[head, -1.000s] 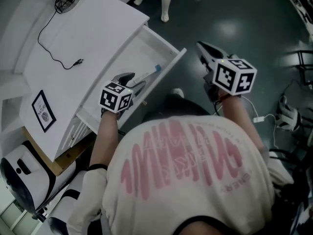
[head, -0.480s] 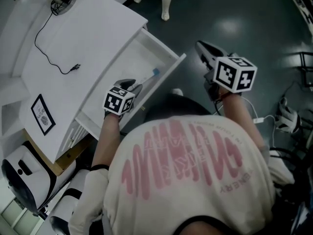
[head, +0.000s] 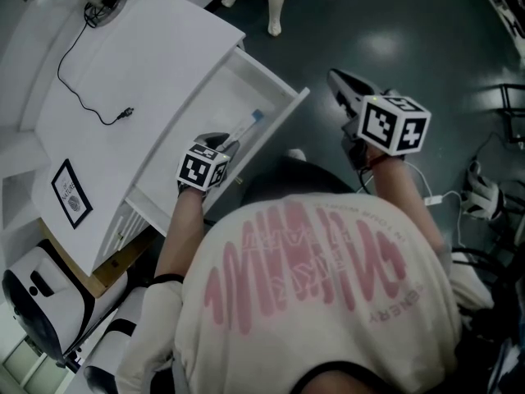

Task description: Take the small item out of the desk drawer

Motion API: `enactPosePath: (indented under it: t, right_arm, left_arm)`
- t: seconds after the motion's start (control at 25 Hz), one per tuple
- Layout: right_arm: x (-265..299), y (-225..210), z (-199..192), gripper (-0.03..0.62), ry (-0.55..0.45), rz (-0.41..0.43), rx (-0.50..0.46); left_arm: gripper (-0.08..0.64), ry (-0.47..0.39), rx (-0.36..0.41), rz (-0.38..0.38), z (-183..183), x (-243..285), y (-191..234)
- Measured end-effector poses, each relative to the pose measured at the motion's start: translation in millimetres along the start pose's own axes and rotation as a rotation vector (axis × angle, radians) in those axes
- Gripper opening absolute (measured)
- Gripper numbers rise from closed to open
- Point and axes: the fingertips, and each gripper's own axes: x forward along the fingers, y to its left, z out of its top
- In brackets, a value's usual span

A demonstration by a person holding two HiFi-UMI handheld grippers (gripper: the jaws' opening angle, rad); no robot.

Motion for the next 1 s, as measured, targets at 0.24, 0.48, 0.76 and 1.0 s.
enactPosePath:
  t: [0.24,0.48,0.76,1.0]
  right_arm:
    - [-14,1,-1,0.017,-0.02,-0.009,0.007]
    - [-30,18,2,0.017,-0.061,0.019,0.025]
    - [-38,68,0,0.018,-0.109,0.079,-0.009]
    - [-59,110,-1,0.018,-0.174,0.097,-0.027]
  left_arm:
    - [0.123,-0.063,-0.097,0.024,5,-10,8]
    - [0.117,-0.219,-0.247,0.03,24,-50,11]
    - [0.117,-0.465,-0.319,0.012,53,-119,8]
    - [0.117,-0.606,-0.326,-0.018,62,-172,-11]
